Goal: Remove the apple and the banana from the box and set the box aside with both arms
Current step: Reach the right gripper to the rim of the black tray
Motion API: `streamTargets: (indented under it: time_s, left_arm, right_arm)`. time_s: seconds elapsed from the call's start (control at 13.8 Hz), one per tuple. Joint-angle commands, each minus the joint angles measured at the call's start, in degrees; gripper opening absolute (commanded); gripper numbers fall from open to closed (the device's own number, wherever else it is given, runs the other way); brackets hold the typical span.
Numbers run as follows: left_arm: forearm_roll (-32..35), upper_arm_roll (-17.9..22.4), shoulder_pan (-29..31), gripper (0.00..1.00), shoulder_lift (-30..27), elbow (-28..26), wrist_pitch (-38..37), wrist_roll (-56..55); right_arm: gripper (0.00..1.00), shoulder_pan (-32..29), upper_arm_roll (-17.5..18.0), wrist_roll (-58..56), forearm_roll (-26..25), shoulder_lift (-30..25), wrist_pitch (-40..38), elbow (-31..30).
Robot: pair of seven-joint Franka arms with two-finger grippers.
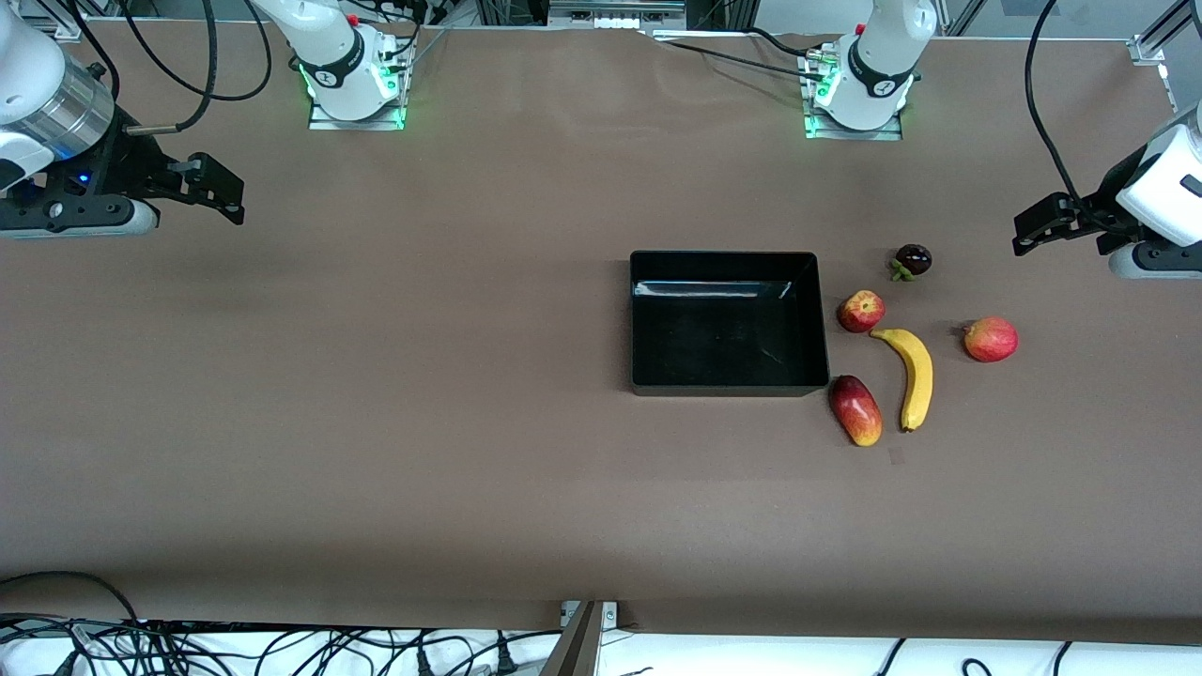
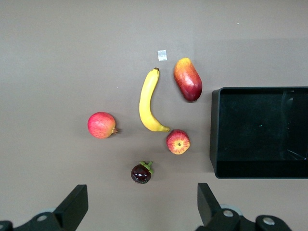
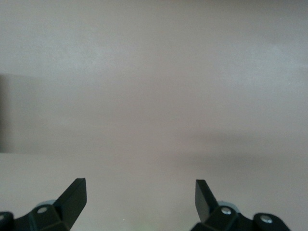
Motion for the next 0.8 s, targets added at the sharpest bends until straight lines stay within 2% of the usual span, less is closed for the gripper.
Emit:
streamTargets:
  time_s: [0.0,0.36,0.51,0.73]
  left_arm:
    - [-0.6,0.5,-0.5,1.0,-1.4,-1.0,0.6,-0.6]
    - [-0.6,0.4,-0.3,1.0,-1.4,-0.6,0.6,-0.6]
    - [-0.6,0.4,-0.3,1.0,-1.4,-0.6,0.6,-0.6]
    - [-0.7,0.2,-0.3,1.0,-1.4,-0.6,-0.3,-0.6]
  right_arm:
    - [1.0,-0.3,0.4,0.4,0.5,0.1,-0.8,0.9]
    - [1.0,-0.2,0.7,-0.3,0.5,0.3,-0.1,0.6]
    - [1.0,2.3,1.3,-0.3,0.0,3.9,1.7,0.8]
    - [1.0,4.1,1.4,-0.2,0.0,4.3,1.7,0.9]
